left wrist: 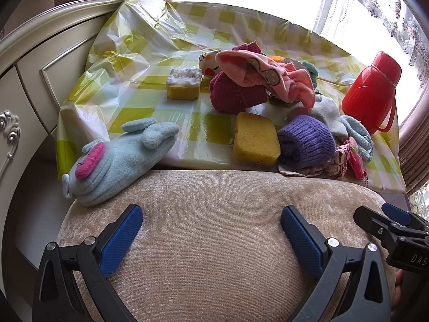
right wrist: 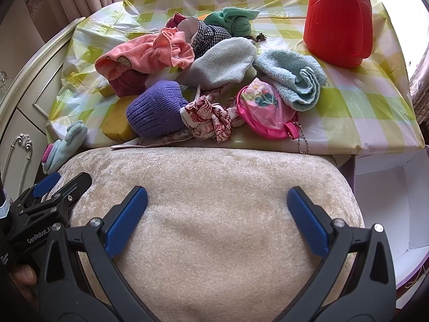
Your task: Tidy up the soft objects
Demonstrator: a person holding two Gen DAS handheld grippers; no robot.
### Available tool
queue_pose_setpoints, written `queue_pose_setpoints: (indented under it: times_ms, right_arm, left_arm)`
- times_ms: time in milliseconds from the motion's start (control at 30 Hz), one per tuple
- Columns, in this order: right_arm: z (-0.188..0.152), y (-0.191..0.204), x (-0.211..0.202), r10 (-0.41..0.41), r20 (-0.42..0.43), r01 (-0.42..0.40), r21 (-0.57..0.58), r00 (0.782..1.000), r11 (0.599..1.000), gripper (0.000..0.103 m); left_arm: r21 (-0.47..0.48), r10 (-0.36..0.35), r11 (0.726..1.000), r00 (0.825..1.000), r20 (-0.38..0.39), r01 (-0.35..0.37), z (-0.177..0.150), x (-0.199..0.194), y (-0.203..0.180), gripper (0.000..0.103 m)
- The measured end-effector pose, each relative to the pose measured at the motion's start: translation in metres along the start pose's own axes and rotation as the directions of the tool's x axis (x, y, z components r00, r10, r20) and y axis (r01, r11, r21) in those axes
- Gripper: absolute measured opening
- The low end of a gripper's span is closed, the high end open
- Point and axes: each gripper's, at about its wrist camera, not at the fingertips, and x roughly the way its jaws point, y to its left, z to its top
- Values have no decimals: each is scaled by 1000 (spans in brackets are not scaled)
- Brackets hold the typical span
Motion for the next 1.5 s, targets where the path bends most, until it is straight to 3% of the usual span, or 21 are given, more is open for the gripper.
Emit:
queue_pose_setpoints:
  times_ms: [1500]
  right_arm:
    - [0,-1,1,2,2,-2,-14,1000,1000,103]
  left_arm:
    - [3,6,1000,1000,3,-6,0,-2,-1,103]
